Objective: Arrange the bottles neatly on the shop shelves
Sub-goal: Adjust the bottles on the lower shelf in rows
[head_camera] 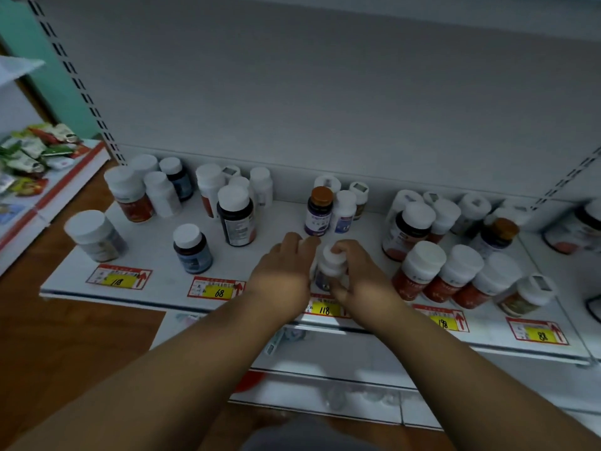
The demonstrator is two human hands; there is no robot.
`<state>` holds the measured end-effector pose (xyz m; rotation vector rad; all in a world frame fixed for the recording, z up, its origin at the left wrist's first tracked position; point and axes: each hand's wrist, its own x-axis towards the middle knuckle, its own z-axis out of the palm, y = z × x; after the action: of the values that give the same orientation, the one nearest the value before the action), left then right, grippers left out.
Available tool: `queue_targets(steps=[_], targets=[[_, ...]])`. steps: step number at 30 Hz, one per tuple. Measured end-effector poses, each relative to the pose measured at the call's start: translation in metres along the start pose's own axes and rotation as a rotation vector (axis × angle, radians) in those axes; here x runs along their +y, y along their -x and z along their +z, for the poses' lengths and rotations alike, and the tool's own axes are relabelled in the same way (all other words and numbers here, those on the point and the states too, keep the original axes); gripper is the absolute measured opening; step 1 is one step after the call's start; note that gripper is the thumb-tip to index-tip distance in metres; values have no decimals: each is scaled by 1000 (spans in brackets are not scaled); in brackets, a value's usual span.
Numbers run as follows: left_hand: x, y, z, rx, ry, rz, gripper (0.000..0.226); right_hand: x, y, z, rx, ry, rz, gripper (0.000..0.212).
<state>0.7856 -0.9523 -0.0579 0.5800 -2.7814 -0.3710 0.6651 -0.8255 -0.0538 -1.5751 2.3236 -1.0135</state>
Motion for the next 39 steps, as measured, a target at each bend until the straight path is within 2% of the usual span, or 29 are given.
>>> queue_targets(steps=[7, 12, 18, 23, 25, 28, 30, 32, 34, 35, 37, 39], targets=[[5, -1, -8, 0, -51, -10, 65, -1, 4, -8, -5, -15, 7, 50], [36, -1, -25, 193, -63, 39, 63, -10, 21, -44, 215, 12, 25, 47], [118, -24, -31, 194, 47, 180, 55, 9, 43, -120, 447, 32, 59, 28], [190, -50, -7, 219, 114, 284, 49, 66, 67, -185, 598, 60, 36, 12], [212, -61, 7, 257, 129, 298, 48, 93, 68, -213, 562, 96, 42, 12], [248, -79, 30, 264, 161, 257, 51, 145, 58, -246, 335, 163, 168, 13], [268, -89, 43, 257, 151, 218, 53, 176, 42, -258, 145, 223, 112, 20], [284, -94, 52, 283, 136, 187, 52, 198, 24, -256, -33, 208, -7, 5], [294, -96, 58, 339, 145, 152, 49, 210, 11, -244, -145, 248, -93, 12], [297, -96, 59, 363, 149, 134, 46, 214, 9, -236, -143, 294, -116, 7], [303, -92, 62, 399, 144, 114, 43, 223, 7, -226, -79, 362, -120, 24], [305, -89, 64, 421, 141, 89, 42, 228, 9, -226, -18, 344, -102, 29]])
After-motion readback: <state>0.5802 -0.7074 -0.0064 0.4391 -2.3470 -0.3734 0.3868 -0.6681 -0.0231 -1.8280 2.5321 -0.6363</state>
